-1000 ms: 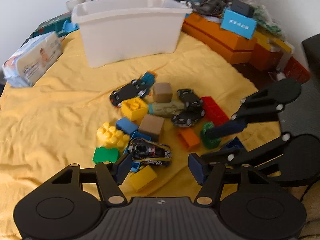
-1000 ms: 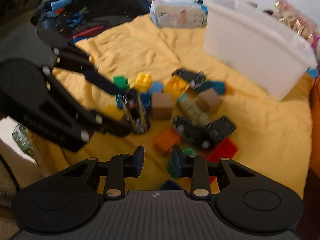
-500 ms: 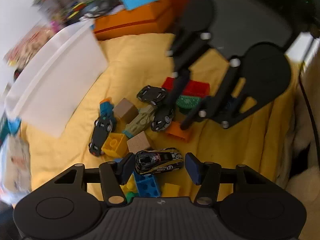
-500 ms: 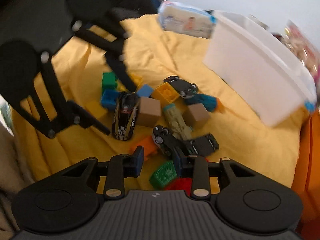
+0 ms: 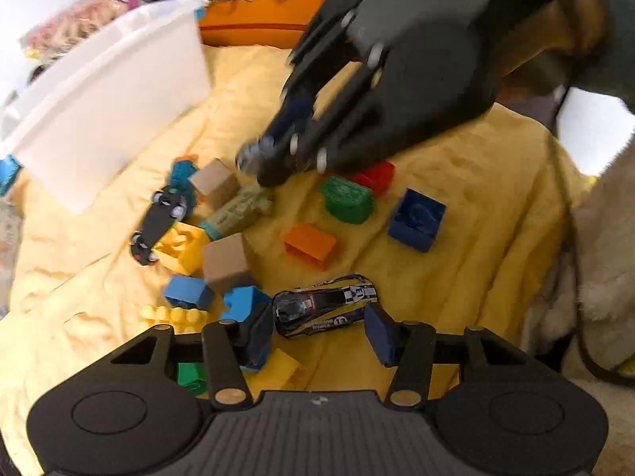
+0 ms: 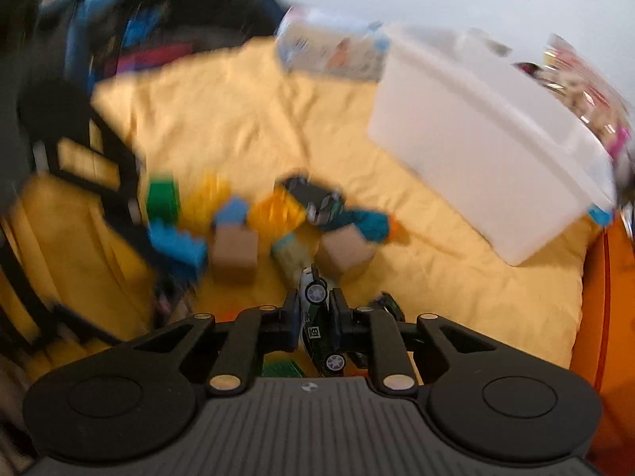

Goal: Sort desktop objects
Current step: 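Grasp a black-and-yellow car with the left gripper while the right grasps a white car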

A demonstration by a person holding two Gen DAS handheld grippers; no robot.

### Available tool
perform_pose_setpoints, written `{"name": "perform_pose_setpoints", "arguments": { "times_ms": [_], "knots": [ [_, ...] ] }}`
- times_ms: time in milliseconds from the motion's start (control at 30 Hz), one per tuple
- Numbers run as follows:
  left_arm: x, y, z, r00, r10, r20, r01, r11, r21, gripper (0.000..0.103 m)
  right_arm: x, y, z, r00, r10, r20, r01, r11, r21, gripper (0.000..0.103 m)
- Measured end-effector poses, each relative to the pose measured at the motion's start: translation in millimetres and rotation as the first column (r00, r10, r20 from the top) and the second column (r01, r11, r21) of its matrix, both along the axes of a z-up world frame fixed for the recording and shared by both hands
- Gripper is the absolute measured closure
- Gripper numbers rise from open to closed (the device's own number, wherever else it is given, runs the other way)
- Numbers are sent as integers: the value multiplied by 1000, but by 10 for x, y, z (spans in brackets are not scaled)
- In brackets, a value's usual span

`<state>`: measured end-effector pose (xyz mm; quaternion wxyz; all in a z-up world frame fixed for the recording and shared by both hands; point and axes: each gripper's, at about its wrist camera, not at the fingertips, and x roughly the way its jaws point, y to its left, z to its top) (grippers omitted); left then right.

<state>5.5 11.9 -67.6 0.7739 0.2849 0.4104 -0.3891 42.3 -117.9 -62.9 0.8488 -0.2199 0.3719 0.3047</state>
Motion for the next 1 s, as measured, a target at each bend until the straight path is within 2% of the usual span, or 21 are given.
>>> {"name": "perform_pose_setpoints", "arguments": {
  "times_ms": [100,200,267,433,567,633,733,767,867,933,1000],
  "knots": [
    [-12,16,51,999,26,20,-25,998,-50,47,35,-249,187,992,-91,-85,105,977,184,86],
    [10,-55,20,999,2,32,-1,1000,-6,47,23,-545,247,964,-150,-217,214,927,307,86],
    [65,-110,-18,1000,5,15,-6,1000,14,47,-13,-673,185,943,-176,-283,267,908,323,86],
    [41,-156,-16,994,112,-17,-112,994,6,46,-297,-914,-55,885,-223,-408,354,892,281,86],
    [-18,-68,55,973,229,-42,-231,972,-46,47,-383,-1027,-255,837,-211,-505,399,868,297,85],
    [-47,44,129,950,304,-77,-310,947,-86,45,-366,-1021,-309,839,-212,-501,396,869,297,83],
    [-7,72,138,902,404,-151,-422,898,-121,41,-335,-993,-292,883,-260,-390,372,896,244,72],
    [-4,82,130,884,432,-181,-456,881,-126,41,-344,-971,-267,895,-275,-350,364,905,220,72],
    [9,41,24,837,494,-236,-527,843,-106,41,-407,-900,-176,938,-263,-224,301,941,156,72],
    [62,8,-34,802,529,-277,-571,816,-94,41,-470,-856,-124,950,-243,-195,273,951,147,72],
    [104,-21,-76,771,571,-283,-612,787,-81,41,-524,-855,-107,952,-249,-180,274,952,134,70]
  ]
}}
